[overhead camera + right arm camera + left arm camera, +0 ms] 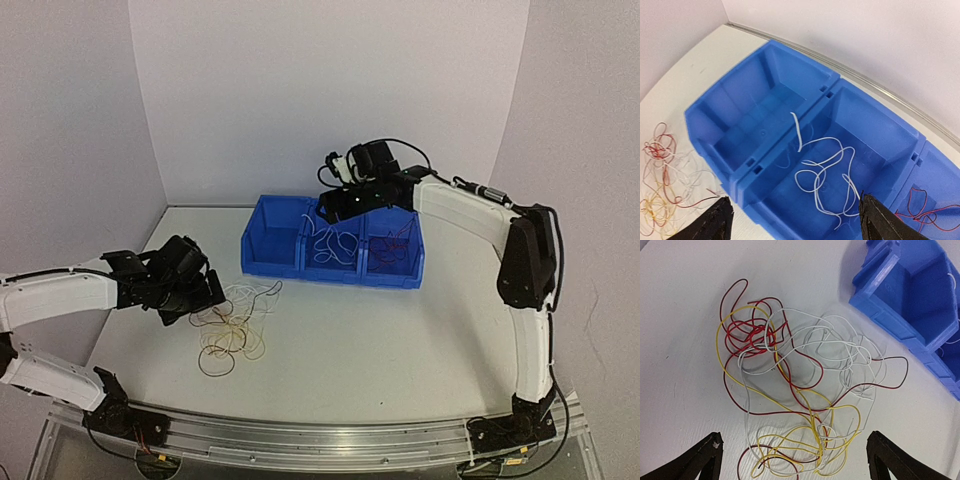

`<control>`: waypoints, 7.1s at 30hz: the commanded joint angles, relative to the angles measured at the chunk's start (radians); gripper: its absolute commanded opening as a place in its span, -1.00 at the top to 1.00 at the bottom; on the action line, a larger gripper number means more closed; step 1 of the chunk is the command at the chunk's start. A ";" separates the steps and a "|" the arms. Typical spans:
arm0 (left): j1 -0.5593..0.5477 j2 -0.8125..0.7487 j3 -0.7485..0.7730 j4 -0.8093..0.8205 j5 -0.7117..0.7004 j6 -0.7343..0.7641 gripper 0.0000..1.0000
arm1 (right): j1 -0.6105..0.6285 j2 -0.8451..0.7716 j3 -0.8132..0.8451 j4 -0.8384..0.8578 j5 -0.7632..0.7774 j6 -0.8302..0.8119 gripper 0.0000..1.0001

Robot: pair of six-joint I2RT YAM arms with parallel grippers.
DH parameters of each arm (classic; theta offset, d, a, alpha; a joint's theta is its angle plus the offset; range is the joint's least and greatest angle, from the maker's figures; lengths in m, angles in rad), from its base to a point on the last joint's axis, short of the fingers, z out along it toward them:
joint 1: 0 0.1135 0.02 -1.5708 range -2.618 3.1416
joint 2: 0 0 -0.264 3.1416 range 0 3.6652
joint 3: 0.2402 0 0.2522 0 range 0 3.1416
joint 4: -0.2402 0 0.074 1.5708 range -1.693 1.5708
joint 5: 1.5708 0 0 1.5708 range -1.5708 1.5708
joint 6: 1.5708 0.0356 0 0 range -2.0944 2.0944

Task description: Untangle the cables

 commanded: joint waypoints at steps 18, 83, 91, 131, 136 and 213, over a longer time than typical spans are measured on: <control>0.172 0.292 0.242 0.220 0.224 0.750 -0.99 | 0.359 -0.029 -0.295 0.274 -0.245 0.228 -0.72; 0.292 0.274 0.369 0.039 0.183 0.547 1.00 | 0.421 -0.057 -0.568 0.214 0.384 0.571 1.00; 0.295 0.270 0.462 -0.062 -0.054 0.463 1.00 | 0.231 -0.421 -1.068 0.146 0.424 0.680 1.00; 0.301 0.069 0.475 0.136 0.530 0.668 1.00 | -0.306 -0.946 -1.313 -0.157 0.287 0.490 0.99; 0.277 0.096 0.435 0.232 0.774 0.652 1.00 | -0.305 -0.971 -1.321 -0.045 0.045 0.417 0.91; -0.047 0.365 0.738 0.382 0.554 0.668 1.00 | 0.154 -0.688 -0.514 0.048 0.021 0.124 1.00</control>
